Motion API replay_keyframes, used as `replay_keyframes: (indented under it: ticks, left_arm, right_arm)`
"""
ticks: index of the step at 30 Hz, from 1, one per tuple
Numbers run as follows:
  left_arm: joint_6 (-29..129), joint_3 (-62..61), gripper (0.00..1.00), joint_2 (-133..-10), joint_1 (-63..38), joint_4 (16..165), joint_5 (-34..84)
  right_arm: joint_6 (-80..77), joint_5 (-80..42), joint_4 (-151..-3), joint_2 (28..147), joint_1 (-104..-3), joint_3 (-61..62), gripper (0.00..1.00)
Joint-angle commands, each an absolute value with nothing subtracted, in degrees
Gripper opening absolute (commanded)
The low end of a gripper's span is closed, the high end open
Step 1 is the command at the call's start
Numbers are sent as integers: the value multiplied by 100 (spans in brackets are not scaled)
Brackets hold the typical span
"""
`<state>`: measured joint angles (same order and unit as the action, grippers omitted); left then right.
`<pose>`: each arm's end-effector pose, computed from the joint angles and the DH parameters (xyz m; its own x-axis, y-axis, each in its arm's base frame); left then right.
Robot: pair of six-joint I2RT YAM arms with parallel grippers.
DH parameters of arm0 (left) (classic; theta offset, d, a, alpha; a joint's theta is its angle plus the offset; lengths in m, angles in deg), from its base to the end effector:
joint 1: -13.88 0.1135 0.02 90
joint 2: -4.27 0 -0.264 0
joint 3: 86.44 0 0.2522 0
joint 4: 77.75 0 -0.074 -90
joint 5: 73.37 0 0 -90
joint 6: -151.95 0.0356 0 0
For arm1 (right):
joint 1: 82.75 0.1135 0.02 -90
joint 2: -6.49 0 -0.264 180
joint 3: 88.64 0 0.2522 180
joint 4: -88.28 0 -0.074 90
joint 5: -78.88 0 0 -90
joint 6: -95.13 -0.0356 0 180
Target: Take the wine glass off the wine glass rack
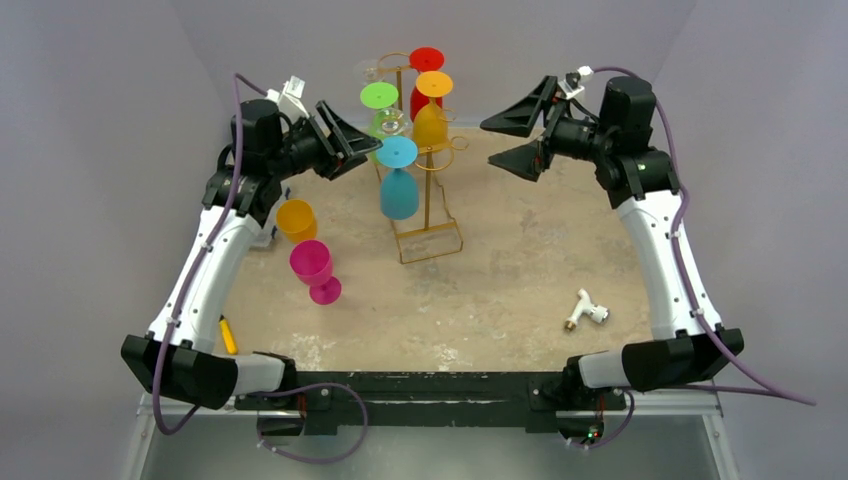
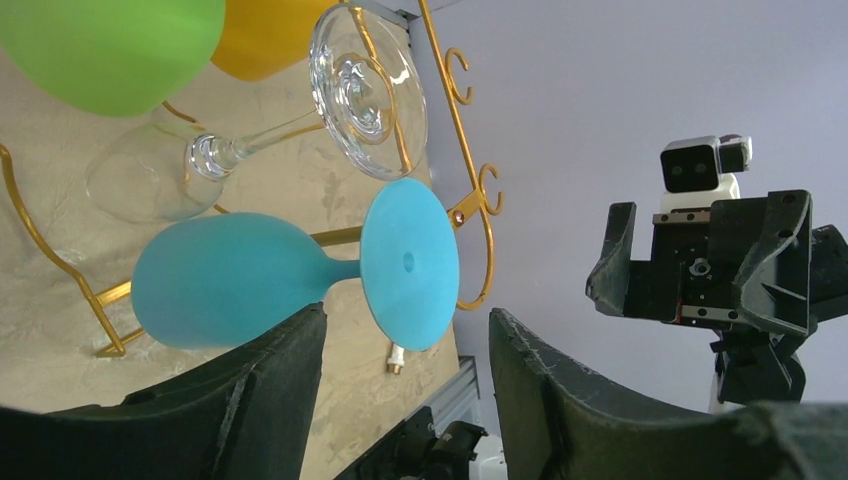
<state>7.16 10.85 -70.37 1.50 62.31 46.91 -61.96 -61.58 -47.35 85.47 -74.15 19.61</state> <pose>0.2724 -0.0782 0.4341 -0.7029 -0.5681 -0.4281 0.1407 0.4789 -0.8665 0.2756 0.0694 0.4708 -0.8661 0.4621 -0.1908 -0.0864 0.2376 0.9675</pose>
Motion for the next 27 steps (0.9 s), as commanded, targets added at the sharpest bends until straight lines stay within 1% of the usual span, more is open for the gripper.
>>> replay_keyframes:
  ticks: [1,6,27]
  left_arm:
    - [505,977,58,-7069,169,6823,4788]
    - [303,881,54,-7216,149,7119,4879]
    - [162,905,42,-7475,35,7163,4887]
  right_arm:
    - [-6236,-6042,-4889,8339,-7429,2134,91]
    - [-6198,-6066,-4799,8372,-7427,2204,90]
    - [-6087,-6313,-4727,8612,-7428,2388,89]
